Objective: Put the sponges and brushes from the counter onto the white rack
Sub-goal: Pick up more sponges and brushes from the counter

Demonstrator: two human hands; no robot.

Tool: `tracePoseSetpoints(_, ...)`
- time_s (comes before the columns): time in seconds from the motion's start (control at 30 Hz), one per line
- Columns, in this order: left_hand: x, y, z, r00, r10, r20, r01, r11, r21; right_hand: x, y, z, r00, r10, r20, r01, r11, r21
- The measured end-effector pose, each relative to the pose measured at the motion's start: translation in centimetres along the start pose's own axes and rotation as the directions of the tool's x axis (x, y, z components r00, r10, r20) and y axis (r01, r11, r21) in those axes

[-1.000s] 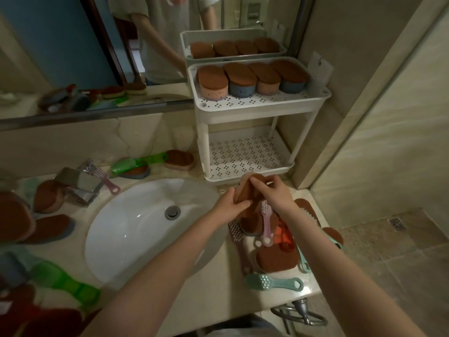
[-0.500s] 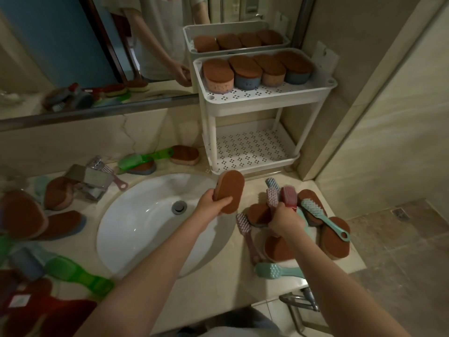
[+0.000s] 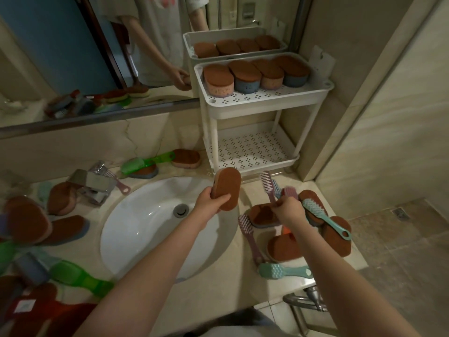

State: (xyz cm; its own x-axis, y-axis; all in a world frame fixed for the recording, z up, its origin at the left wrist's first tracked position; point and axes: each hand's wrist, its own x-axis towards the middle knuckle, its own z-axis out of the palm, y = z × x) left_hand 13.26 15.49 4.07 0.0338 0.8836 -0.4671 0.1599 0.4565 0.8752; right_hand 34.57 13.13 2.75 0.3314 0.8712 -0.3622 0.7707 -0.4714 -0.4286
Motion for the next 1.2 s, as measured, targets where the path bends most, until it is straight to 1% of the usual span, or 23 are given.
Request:
tracePoseSetpoints(0.07,0.1,0.3,0.1,1.0,0.009,-0.001,-0.009,1.0,-0.007,0.0,-1.0,-0.6,0.999,-0.027,-0.025,0.028,0.999,0.041)
tracePoseSetpoints(0.1,0.2,0.3,0.0,1.0,0.01,-0.003,-0.01,1.0,-0.016,0.2,-1.5,-0.9,0.999,-0.038,-0.027,0.04,0.995,0.091)
tracePoseSetpoints(0.17,0.2,0.5,-0.2,1.0,0.004,-0.004,-0.004,0.999,-0.031,1.0,-2.7,-1.6,0.998,-0.062,0.006,0.058,0.97,0.236)
tracePoseSetpoints(0.23,0.2,0.5,-0.9,1.0,-0.001,-0.02,0.001,0.999,-0.046,2.0,-4.4,-2.2,0.995,-0.09,0.045,0.071,0.943,0.325)
tracePoseSetpoints(0.33,0.2,0.3,-2.3,0.996,-0.007,-0.086,0.001,0.997,-0.071,3.7,-7.5,-2.4,0.99,-0.127,0.066,0.086,0.897,0.433)
tracePoseSetpoints(0.4,0.3,0.2,-3.5,0.991,-0.016,-0.134,0.0,0.994,-0.113,5.1,-9.6,-1.9,0.985,-0.146,0.095,0.086,0.882,0.463)
tracePoseSetpoints(0.57,0.4,0.5,-6.0,0.966,-0.024,-0.259,-0.024,0.983,-0.18,9.5,-14.0,-0.1,0.971,-0.215,0.101,0.157,0.902,0.403)
tracePoseSetpoints(0.63,0.6,0.5,-6.8,0.958,-0.028,-0.287,-0.024,0.984,-0.176,11.1,-15.1,0.6,0.963,-0.231,0.14,0.17,0.922,0.348)
tracePoseSetpoints(0.73,1.1,0.5,-7.5,0.948,-0.03,-0.318,-0.024,0.986,-0.163,12.2,-15.8,1.5,0.947,-0.259,0.192,0.219,0.953,0.207)
tracePoseSetpoints(0.87,1.5,0.5,-7.6,0.941,-0.038,-0.337,-0.022,0.985,-0.173,13.7,-15.8,3.1,0.938,-0.26,0.229,0.219,0.957,0.188)
tracePoseSetpoints(0.93,1.5,0.5,-7.3,0.941,-0.044,-0.335,-0.021,0.982,-0.188,13.8,-15.9,3.6,0.935,-0.283,0.215,0.245,0.951,0.187)
tracePoseSetpoints(1.07,1.6,0.5,-7.0,0.944,-0.05,-0.326,-0.019,0.979,-0.205,13.6,-16.5,3.9,0.935,-0.311,0.171,0.292,0.948,0.126)
tracePoseSetpoints(1.13,1.7,0.6,-6.9,0.948,-0.059,-0.313,-0.008,0.978,-0.21,13.4,-16.5,4.0,0.947,-0.295,0.124,0.274,0.948,0.165)
tracePoseSetpoints(1.2,1.7,0.7,-6.7,0.958,-0.061,-0.282,0.004,0.98,-0.2,13.2,-16.1,3.8,0.961,-0.275,0.028,0.259,0.932,0.254)
